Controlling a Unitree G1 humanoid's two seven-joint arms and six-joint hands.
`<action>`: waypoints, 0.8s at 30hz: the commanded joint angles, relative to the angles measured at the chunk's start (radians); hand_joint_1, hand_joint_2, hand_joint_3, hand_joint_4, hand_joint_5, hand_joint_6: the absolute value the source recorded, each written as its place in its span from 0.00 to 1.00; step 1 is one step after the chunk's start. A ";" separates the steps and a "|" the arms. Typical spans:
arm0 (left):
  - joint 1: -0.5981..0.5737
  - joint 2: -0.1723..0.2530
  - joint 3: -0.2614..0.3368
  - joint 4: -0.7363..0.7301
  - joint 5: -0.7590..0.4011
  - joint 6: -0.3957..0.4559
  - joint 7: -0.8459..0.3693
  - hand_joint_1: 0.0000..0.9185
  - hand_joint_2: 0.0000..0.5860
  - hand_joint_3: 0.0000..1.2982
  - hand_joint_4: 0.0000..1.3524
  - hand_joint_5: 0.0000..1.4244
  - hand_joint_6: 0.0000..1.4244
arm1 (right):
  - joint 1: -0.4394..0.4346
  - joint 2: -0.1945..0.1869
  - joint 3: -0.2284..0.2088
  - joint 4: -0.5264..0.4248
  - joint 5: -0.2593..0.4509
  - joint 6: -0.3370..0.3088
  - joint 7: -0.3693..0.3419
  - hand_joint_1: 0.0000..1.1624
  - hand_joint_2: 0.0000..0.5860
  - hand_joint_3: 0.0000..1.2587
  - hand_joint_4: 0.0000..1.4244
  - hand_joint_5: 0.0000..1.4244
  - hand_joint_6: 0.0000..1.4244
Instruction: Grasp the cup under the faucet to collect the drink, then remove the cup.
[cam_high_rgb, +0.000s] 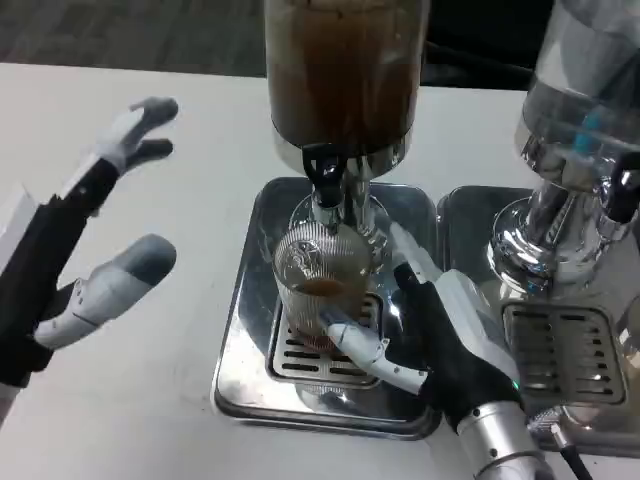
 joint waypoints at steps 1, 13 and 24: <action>0.045 -0.002 0.002 0.077 0.097 -0.011 0.056 0.00 0.21 0.04 0.00 0.05 0.03 | -0.017 0.004 -0.011 0.012 0.019 -0.030 -0.009 0.39 0.44 0.00 0.00 0.00 0.00; 0.081 0.011 -0.015 0.217 0.151 -0.021 0.104 0.00 0.20 0.03 0.00 0.04 0.01 | -0.054 0.022 -0.006 0.071 0.062 -0.063 0.004 0.40 0.44 0.00 0.00 0.00 0.00; 0.105 0.030 -0.029 0.257 0.205 -0.057 0.141 0.00 0.20 0.02 0.00 0.03 0.00 | -0.082 0.015 0.000 0.113 0.076 -0.076 0.014 0.41 0.45 0.00 0.00 0.00 0.00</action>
